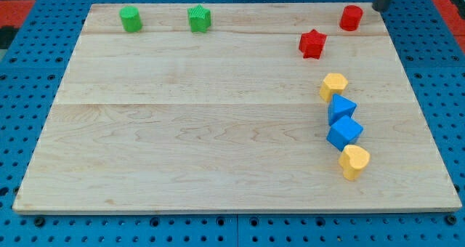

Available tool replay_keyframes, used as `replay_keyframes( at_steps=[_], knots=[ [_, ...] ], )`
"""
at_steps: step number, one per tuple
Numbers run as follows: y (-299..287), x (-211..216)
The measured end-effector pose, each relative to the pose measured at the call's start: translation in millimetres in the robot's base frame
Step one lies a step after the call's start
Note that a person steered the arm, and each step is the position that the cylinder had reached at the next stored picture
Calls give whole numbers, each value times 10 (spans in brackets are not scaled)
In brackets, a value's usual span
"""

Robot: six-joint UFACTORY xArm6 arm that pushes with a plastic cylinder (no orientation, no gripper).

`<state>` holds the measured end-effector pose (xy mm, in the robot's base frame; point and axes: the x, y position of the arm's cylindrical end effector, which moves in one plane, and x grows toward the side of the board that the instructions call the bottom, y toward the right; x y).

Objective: Move your arm towards the top right side of the board

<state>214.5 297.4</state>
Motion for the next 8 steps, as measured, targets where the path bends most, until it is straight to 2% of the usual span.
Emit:
replay_keyframes(
  at_steps=[1,2,3,4,5,8],
  knots=[
    [-197,62],
    [-767,65],
    [-1071,84],
    [-504,110],
    [-292,276],
    [-292,273]
  ],
)
